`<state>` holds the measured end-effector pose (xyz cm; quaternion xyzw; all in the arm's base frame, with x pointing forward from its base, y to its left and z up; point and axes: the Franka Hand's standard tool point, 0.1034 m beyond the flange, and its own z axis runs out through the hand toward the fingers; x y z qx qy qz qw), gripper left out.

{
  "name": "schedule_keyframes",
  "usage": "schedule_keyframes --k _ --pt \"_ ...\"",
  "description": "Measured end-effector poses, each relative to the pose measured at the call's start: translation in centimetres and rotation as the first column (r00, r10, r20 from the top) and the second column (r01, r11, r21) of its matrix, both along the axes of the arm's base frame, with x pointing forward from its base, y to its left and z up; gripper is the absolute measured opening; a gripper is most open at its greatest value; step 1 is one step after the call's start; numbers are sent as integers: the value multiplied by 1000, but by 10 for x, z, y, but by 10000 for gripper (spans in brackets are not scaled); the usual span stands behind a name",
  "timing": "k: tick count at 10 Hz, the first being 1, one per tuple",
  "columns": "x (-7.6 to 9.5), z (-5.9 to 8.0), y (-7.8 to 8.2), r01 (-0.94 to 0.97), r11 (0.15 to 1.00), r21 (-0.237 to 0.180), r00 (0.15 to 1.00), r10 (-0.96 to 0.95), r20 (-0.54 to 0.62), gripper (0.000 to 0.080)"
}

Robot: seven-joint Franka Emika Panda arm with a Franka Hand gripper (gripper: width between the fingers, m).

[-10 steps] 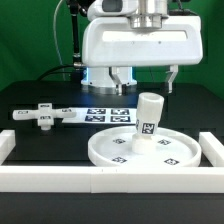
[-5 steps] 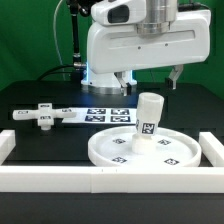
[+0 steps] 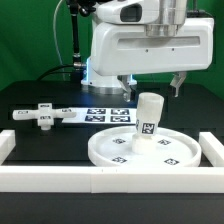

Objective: Assemble round table

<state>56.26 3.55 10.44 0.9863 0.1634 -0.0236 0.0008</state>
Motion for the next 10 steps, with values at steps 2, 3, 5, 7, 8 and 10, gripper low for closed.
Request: schedule_keyframes --k 2,3,5,7,8,10 --pt "0 -4 0 -9 1000 -1 1000 9 1 649" --pt "-1 -6 1 -12 1000 -1 1000 12 -1 649" --pt "-2 -10 0 -11 1000 0 1000 11 -3 649" --pt "-3 -11 -2 -17 1000 1 1000 17 -4 563" --pt "-2 -11 -2 -18 1000 1 1000 18 -4 428" --pt "-3 -11 -1 -6 1000 1 1000 6 -4 404"
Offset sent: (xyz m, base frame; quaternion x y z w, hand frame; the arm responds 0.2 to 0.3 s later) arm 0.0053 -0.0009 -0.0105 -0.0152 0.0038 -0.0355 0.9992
